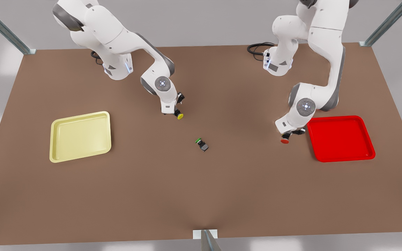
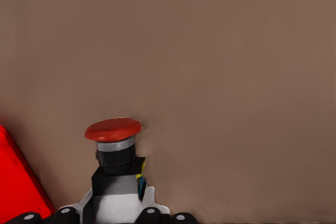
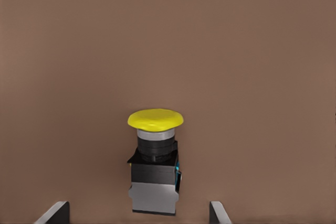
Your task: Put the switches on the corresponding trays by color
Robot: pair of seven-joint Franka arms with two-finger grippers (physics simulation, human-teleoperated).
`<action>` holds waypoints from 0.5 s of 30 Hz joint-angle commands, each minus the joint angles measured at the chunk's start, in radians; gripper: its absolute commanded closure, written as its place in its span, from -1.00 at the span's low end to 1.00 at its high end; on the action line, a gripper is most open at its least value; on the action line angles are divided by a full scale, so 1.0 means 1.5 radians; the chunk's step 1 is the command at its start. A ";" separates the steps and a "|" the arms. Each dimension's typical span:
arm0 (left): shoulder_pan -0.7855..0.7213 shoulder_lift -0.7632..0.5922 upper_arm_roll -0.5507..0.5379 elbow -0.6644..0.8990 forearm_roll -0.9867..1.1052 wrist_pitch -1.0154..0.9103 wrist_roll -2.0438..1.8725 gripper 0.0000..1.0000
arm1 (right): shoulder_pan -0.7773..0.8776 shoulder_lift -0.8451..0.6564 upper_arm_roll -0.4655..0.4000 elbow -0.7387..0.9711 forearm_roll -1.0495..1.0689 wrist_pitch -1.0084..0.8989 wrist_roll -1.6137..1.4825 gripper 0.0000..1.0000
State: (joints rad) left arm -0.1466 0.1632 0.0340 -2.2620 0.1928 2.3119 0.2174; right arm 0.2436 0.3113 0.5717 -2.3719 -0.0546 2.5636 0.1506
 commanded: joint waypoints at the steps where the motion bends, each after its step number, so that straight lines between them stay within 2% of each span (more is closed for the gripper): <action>1: -0.005 -0.001 0.023 -0.002 -0.062 -0.001 0.033 -0.02 | 0.000 0.000 0.000 0.000 -0.007 0.000 0.006 -1.00; 3: 0.024 -0.011 0.087 -0.026 -0.062 0.011 0.124 -0.02 | 0.000 0.007 0.000 0.001 -0.017 0.000 0.015 -1.00; 4: 0.028 -0.010 0.141 -0.026 -0.063 0.018 0.187 -0.02 | 0.000 0.013 0.000 0.002 -0.017 0.000 0.016 -1.00; 7: 0.061 0.026 0.216 -0.028 -0.063 0.094 0.220 -0.03 | 0.023 0.017 0.000 0.002 -0.027 0.000 0.039 -1.00; 8: 0.078 0.038 0.217 -0.026 -0.063 0.114 0.220 -0.16 | 0.021 0.023 -0.002 0.003 -0.042 -0.001 0.039 -1.00; 9: 0.092 0.051 0.217 -0.025 -0.062 0.132 0.221 -0.64 | 0.019 0.034 -0.012 0.005 -0.044 0.000 0.040 -1.00; 10: 0.095 0.048 0.228 -0.025 -0.062 0.129 0.220 -0.99 | 0.021 0.038 -0.012 0.007 -0.044 0.000 0.040 -1.00; 15: 0.094 0.027 0.235 -0.016 -0.060 0.097 0.214 -1.00 | 0.018 0.057 -0.013 0.042 -0.059 0.000 0.039 -1.00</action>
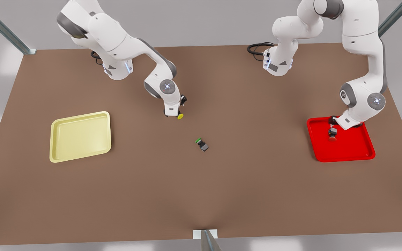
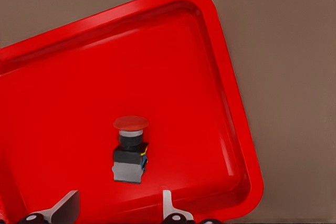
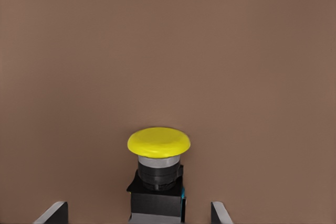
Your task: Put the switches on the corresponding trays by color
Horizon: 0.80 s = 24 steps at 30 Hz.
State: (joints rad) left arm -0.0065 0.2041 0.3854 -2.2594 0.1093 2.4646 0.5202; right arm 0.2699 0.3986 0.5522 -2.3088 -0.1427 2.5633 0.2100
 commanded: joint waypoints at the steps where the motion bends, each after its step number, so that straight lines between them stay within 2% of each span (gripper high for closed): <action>1: 0.000 0.004 -0.001 0.032 -0.028 -0.005 -0.025 -1.00 | 0.000 0.002 -0.001 0.001 0.000 0.000 0.000 -1.00; 2: -0.001 -0.006 -0.050 0.069 -0.091 -0.026 -0.056 -1.00 | 0.004 0.013 -0.009 0.009 -0.001 0.000 0.000 -1.00; 4: -0.001 -0.009 -0.148 0.169 -0.124 -0.125 -0.184 -1.00 | 0.006 0.028 -0.009 0.010 -0.001 0.000 0.000 -1.00; 5: -0.009 -0.019 -0.179 0.184 -0.123 -0.157 -0.208 -1.00 | 0.006 0.032 -0.009 0.009 -0.001 0.000 0.000 -1.00; 7: -0.039 -0.023 -0.211 0.372 -0.114 -0.389 -0.285 -1.00 | 0.006 0.036 -0.009 0.009 -0.014 0.000 0.001 -1.00; 9: -0.020 0.032 -0.274 0.608 -0.077 -0.634 -0.298 -1.00 | 0.006 0.037 -0.009 0.010 -0.014 -0.001 0.001 -1.00; 10: -0.019 0.018 -0.285 0.637 -0.076 -0.688 -0.298 -1.00 | 0.006 0.037 -0.009 0.010 -0.014 0.000 0.001 -1.00; 11: -0.021 -0.046 -0.282 0.586 -0.075 -0.685 -0.297 -1.00 | 0.006 0.041 -0.009 0.010 -0.014 -0.001 0.001 -1.00; 12: -0.023 -0.130 -0.278 0.481 -0.075 -0.637 -0.289 -1.00 | 0.006 0.042 -0.009 0.010 -0.021 -0.001 0.001 -1.00; 13: -0.023 -0.156 -0.277 0.448 -0.075 -0.617 -0.285 -1.00 | 0.006 0.042 -0.009 0.010 -0.021 -0.001 0.001 -0.94; 14: -0.023 -0.153 -0.268 0.461 -0.075 -0.631 -0.264 -1.00 | 0.006 0.042 -0.009 0.010 -0.022 -0.002 0.000 -0.77; 15: -0.023 -0.143 -0.265 0.484 -0.076 -0.662 -0.260 -1.00 | 0.006 0.042 -0.009 0.011 -0.028 -0.003 -0.001 -0.43; 16: -0.023 -0.122 -0.265 0.528 -0.083 -0.726 -0.261 -1.00 | 0.006 0.049 -0.009 0.015 -0.034 -0.003 -0.001 -0.25; 18: -0.023 -0.110 -0.267 0.532 -0.082 -0.738 -0.263 -1.00 | 0.006 0.049 -0.009 0.018 -0.035 -0.006 -0.001 -0.03; 21: -0.023 -0.120 -0.267 0.531 -0.074 -0.712 -0.263 -1.00 | 0.005 0.050 -0.009 0.018 -0.036 -0.008 -0.002 0.05; 24: -0.023 -0.117 -0.266 0.528 -0.074 -0.704 -0.263 -1.00 | 0.004 0.050 -0.009 0.018 -0.037 -0.009 -0.003 0.05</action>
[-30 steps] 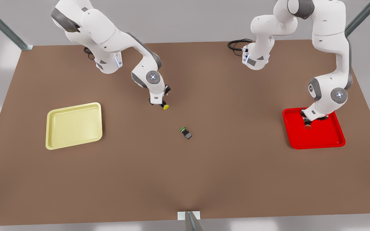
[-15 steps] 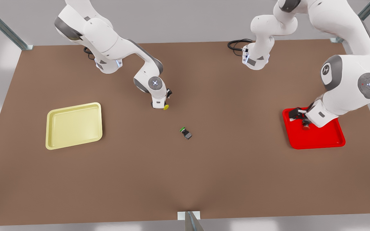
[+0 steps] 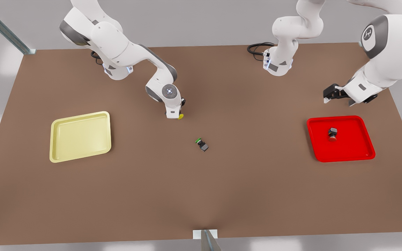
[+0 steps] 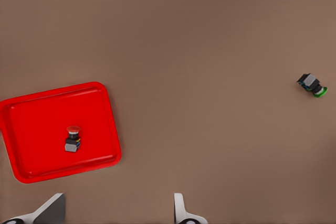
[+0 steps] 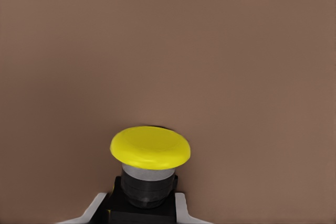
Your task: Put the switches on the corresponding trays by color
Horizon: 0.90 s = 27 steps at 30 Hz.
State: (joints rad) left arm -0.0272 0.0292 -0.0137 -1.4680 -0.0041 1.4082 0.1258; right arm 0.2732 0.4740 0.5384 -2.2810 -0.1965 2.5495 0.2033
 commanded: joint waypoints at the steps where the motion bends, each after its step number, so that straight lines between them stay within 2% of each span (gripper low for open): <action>1: -0.008 0.000 0.000 0.000 0.002 0.000 0.000 -1.00 | -0.003 -0.001 0.000 0.001 -0.001 0.000 -0.002 0.04; 4: -0.009 -0.002 0.000 -0.002 0.004 0.000 -0.002 -1.00 | -0.008 -0.019 0.000 0.010 0.000 -0.018 -0.002 -0.02; 7: -0.009 -0.002 0.000 -0.003 0.004 0.001 -0.002 -1.00 | -0.076 -0.112 0.011 -0.035 0.006 -0.043 -0.079 -0.10; 9: -0.008 -0.002 0.000 -0.003 0.003 0.001 -0.005 -1.00 | -0.168 -0.218 0.018 -0.069 0.062 -0.106 -0.270 -0.10; 10: -0.008 -0.003 0.000 -0.003 0.003 0.001 -0.005 -1.00 | -0.240 -0.289 0.011 -0.078 0.152 -0.182 -0.453 -0.13; 11: -0.008 -0.002 0.000 -0.003 0.003 0.002 -0.005 -1.00 | -0.355 -0.319 0.010 -0.097 0.161 -0.212 -0.576 -0.13; 12: -0.008 -0.002 0.000 -0.003 0.003 0.002 -0.005 -1.00 | -0.447 -0.321 0.002 -0.109 0.141 -0.217 -0.620 -0.14; 13: -0.008 -0.002 0.000 -0.003 0.003 0.002 -0.005 -1.00 | -0.516 -0.305 -0.017 -0.115 0.064 -0.188 -0.615 -0.14; 14: -0.008 -0.002 0.000 -0.003 0.004 0.003 -0.005 -1.00 | -0.579 -0.253 -0.025 -0.112 0.011 -0.164 -0.608 -0.14; 16: -0.008 -0.002 0.000 -0.003 0.003 0.002 -0.005 -1.00 | -0.598 -0.191 -0.119 -0.112 -0.099 -0.070 -0.576 -0.14; 19: -0.008 -0.003 -0.001 -0.004 0.003 0.002 -0.005 -1.00 | -0.598 -0.149 -0.213 -0.109 -0.158 -0.041 -0.576 -0.19; 20: -0.008 -0.003 0.000 -0.004 0.003 0.003 -0.005 -1.00 | -0.600 -0.144 -0.223 -0.109 -0.159 -0.038 -0.582 -0.80; 21: -0.009 -0.003 0.000 -0.004 0.003 0.003 -0.005 -1.00 | -0.613 -0.180 -0.219 -0.106 -0.145 -0.062 -0.590 -1.00; 22: -0.008 -0.003 0.000 -0.003 0.002 0.004 -0.005 -1.00 | -0.602 -0.260 -0.170 -0.063 -0.007 -0.225 -0.620 -1.00; 23: -0.009 -0.003 0.000 -0.003 0.001 0.011 -0.005 -1.00 | -0.602 -0.353 -0.082 0.040 0.114 -0.420 -0.614 -1.00; 24: -0.008 -0.003 0.000 -0.003 0.001 0.012 -0.006 -1.00 | -0.602 -0.392 -0.021 0.151 0.139 -0.547 -0.531 -1.00; 25: -0.008 -0.004 0.000 -0.004 -0.004 0.012 -0.007 -1.00 | -0.602 -0.388 0.032 0.256 0.158 -0.633 -0.422 -1.00; 27: -0.008 -0.005 0.000 -0.004 -0.004 0.013 -0.007 -1.00 | -0.603 -0.387 0.147 0.417 0.158 -0.726 -0.204 -1.00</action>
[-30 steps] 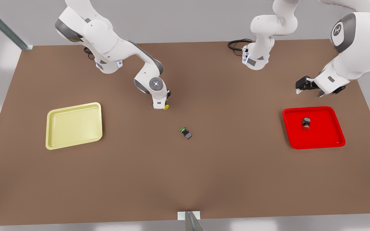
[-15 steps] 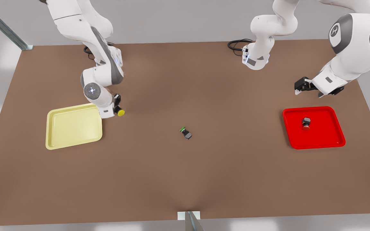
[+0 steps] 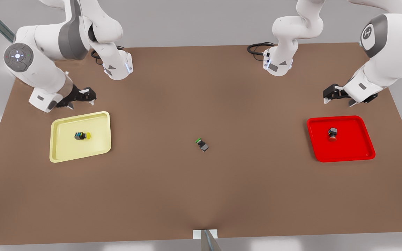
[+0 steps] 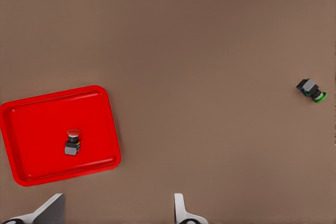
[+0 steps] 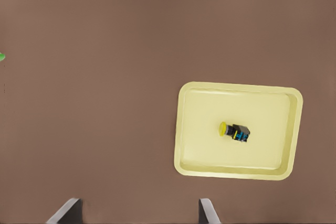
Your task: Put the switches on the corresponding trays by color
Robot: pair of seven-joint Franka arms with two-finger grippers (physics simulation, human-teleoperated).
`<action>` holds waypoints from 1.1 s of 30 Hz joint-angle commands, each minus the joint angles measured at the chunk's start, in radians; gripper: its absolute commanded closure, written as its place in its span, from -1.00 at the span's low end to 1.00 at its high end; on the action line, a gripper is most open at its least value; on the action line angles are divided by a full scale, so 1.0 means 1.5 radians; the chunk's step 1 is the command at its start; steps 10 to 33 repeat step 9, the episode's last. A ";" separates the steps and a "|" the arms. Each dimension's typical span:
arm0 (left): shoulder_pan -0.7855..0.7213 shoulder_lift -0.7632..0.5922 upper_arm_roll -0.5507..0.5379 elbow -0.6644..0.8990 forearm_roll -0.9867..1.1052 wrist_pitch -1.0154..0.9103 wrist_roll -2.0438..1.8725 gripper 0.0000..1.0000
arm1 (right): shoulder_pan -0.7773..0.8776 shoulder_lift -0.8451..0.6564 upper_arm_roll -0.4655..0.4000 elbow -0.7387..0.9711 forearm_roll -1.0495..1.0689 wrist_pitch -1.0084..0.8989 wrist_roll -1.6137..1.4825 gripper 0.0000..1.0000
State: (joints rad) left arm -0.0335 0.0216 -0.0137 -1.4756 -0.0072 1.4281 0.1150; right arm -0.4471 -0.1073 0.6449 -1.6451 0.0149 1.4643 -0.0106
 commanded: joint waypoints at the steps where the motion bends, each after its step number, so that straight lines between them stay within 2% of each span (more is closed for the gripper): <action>1: -0.004 0.000 0.000 0.001 -0.002 0.000 0.000 -1.00 | 0.114 -0.003 -0.128 0.000 -0.013 0.002 0.027 -1.00; 2: -0.004 0.000 0.000 0.000 -0.002 0.001 0.000 -1.00 | 0.314 -0.075 -0.351 -0.090 -0.045 0.077 0.029 -1.00; 3: -0.004 0.000 0.000 0.000 -0.002 0.001 0.000 -1.00 | 0.324 -0.197 -0.354 -0.248 -0.044 0.229 0.033 -1.00; 4: -0.004 -0.001 0.000 0.000 -0.002 0.001 0.000 -1.00 | 0.330 -0.115 -0.395 -0.129 -0.045 0.128 0.020 -1.00; 5: -0.004 -0.001 0.000 0.000 -0.002 0.001 0.000 -1.00 | 0.352 -0.095 -0.426 -0.094 -0.044 0.103 0.018 -1.00; 33: -0.004 -0.001 0.001 -0.001 -0.002 0.000 -0.001 -1.00 | 0.341 -0.097 -0.431 -0.098 -0.025 0.102 0.018 -1.00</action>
